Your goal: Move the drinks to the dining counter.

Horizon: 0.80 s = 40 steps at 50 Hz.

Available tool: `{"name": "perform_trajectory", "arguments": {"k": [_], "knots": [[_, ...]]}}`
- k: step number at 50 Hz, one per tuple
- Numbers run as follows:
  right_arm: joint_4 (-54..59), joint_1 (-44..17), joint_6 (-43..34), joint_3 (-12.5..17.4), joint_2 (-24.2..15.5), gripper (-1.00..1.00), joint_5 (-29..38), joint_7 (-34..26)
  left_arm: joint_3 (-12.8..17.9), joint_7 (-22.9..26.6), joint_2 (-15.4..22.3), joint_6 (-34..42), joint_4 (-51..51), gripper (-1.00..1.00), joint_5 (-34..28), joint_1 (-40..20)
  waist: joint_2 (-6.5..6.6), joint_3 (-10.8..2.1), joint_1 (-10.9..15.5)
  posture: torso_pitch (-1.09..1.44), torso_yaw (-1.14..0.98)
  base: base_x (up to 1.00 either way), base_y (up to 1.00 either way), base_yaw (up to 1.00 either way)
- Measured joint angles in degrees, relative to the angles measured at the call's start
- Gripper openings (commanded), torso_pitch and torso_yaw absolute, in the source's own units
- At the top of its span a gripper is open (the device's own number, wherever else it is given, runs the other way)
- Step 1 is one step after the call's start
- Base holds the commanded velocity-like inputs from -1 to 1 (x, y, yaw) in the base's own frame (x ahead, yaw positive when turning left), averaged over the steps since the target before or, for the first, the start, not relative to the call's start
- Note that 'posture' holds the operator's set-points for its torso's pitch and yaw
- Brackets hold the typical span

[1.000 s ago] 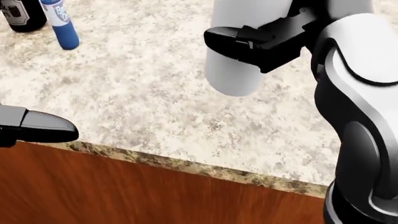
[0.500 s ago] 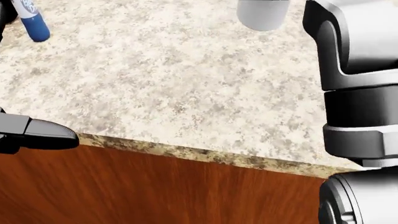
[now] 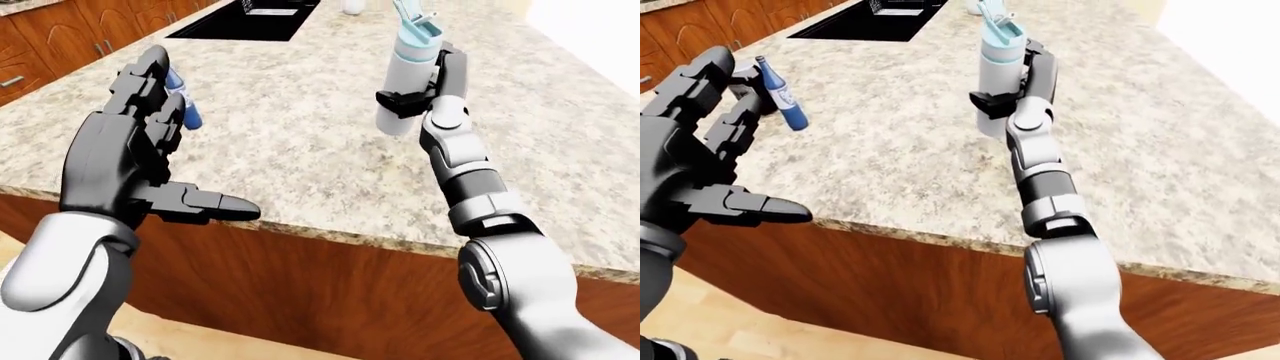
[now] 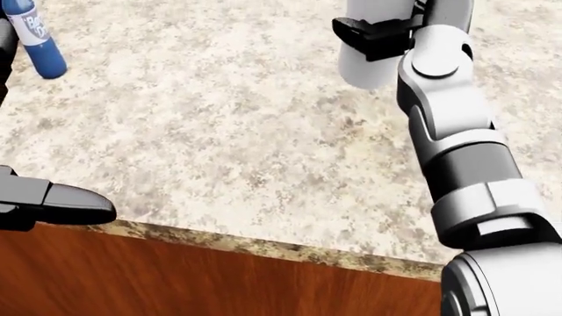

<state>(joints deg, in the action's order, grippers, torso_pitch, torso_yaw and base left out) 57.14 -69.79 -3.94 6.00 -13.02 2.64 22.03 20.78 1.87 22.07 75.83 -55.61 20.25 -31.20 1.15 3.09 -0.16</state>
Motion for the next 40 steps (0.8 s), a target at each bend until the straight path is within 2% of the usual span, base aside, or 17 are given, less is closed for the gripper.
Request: {"name": "perform_trajectory", "arguments": {"k": [7,9,14,18,31,37,40], "knots": [[1.54,1.17,1.27,0.05,0.1,-0.99,0.65,-0.1,-0.89,0.48,-0.43,-1.25,0.44,1.0,-1.05,0.81,-0.08,-0.01,-0.08,0.0,0.0,0.0,0.0,0.0],[2.0,1.5,1.58,0.05,0.06,-0.85,0.8,-0.25,-1.26,0.66,-0.61,-2.04,0.95,1.0,-1.53,1.27,-0.11,-0.02,-0.06,0.0,0.0,0.0,0.0,0.0],[3.17,2.32,2.4,0.14,0.1,-0.72,1.05,-0.54,-1.46,1.06,-0.84,-2.25,1.05,1.0,-2.38,1.22,-0.23,0.04,-0.09,0.0,0.0,0.0,0.0,0.0],[3.32,3.12,2.46,0.11,0.0,-0.36,1.21,-0.81,-1.5,1.34,-0.96,-2.21,0.83,1.0,-2.88,1.01,-0.23,0.02,-0.05,0.0,0.0,0.0,0.0,0.0],[2.94,4.97,3.42,0.18,-0.13,-0.07,1.83,-1.33,-1.81,2.12,-1.36,-1.54,0.51,1.0,-3.99,0.65,-0.19,-0.25,-0.02,0.0,0.0,0.0,0.0,0.0],[2.98,5.28,4.37,0.21,-0.22,0.21,1.9,-1.71,-2.02,2.35,-1.67,-1.26,-0.05,1.0,-4.41,0.97,-0.28,-0.48,0.04,0.0,0.0,0.0,0.0,0.0],[2.95,5.52,4.5,0.29,-0.31,0.22,1.93,-1.83,-2.09,2.54,-1.76,-1.42,0.08,1.0,-4.67,1.15,-0.35,-0.53,0.04,0.0,0.0,0.0,0.0,0.0]]}}
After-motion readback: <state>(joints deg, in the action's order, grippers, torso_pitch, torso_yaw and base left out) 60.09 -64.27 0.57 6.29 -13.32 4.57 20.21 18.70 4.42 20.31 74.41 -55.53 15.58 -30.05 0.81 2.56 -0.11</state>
